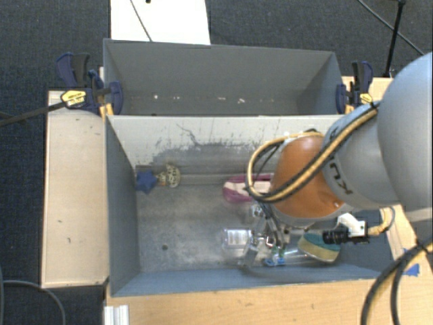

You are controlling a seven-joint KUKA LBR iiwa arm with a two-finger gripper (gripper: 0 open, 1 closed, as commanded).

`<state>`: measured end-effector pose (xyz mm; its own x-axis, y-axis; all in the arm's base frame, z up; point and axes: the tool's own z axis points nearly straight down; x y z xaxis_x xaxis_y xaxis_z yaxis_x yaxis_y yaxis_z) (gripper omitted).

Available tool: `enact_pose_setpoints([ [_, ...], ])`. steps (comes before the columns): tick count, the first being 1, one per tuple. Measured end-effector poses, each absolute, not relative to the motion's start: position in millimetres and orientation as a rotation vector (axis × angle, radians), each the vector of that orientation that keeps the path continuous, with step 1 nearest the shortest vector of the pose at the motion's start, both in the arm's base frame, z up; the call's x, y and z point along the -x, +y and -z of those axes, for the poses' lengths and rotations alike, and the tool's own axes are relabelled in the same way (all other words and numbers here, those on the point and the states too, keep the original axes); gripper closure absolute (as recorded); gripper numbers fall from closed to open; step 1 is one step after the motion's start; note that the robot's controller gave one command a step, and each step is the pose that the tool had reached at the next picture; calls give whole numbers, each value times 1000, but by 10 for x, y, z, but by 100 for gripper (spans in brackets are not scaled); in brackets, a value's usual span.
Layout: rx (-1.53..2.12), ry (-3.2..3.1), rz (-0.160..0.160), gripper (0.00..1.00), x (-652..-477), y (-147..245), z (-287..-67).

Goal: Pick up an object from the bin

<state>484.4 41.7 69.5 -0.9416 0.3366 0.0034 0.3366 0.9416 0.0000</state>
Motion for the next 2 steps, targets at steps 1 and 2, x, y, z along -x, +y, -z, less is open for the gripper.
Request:
enact_pose_setpoints([
  [1,536,-3092,1,100,-4843,417,-695],
  [2,537,-3097,2,100,-4847,418,-747],
])
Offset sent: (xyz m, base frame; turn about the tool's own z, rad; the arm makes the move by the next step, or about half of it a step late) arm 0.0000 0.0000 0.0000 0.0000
